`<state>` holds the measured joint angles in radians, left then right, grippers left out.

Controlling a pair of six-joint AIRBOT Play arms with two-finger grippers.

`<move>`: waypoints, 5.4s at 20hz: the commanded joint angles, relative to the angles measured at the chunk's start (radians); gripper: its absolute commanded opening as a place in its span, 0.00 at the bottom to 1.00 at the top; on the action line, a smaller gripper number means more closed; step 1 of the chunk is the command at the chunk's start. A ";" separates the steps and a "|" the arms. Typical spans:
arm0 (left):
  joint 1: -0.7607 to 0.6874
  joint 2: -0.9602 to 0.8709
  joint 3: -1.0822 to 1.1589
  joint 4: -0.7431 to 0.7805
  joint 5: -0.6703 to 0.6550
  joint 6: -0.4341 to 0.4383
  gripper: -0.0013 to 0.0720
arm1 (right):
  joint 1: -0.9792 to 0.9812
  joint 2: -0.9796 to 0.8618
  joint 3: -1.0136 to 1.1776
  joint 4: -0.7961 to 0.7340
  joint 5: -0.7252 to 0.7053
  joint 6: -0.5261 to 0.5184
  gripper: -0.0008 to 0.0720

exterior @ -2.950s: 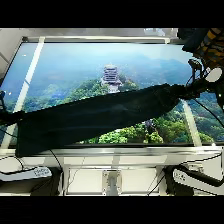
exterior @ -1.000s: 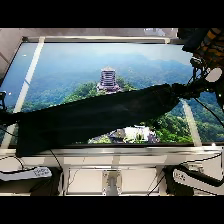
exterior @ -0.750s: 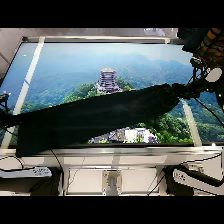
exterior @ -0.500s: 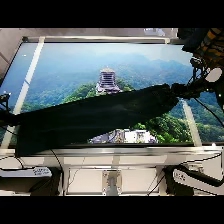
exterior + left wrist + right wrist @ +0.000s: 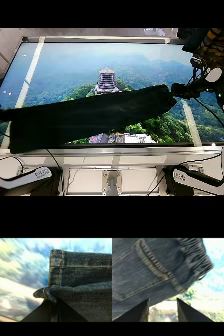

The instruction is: Fold the clothes and pants, and hang the long-sleeved shirts on hangers.

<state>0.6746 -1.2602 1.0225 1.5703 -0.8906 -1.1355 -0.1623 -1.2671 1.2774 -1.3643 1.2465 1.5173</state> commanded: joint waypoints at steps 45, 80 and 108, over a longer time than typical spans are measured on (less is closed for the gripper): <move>0.034 -0.254 0.201 0.124 0.077 -0.112 0.68 | 0.001 0.001 -0.174 0.081 -0.150 0.053 0.53; -0.602 -0.204 0.534 -0.572 -0.782 -0.286 0.04 | 0.001 0.001 -0.174 0.055 -0.168 -0.018 0.53; -1.014 -0.414 0.533 -0.572 -0.307 -0.473 0.67 | 0.028 0.001 -0.174 0.391 -0.055 -0.274 0.53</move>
<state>-0.3687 -1.7027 1.5551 0.9428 -1.1820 -1.6135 -0.1543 -1.2667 1.1030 -1.1786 1.1400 1.3731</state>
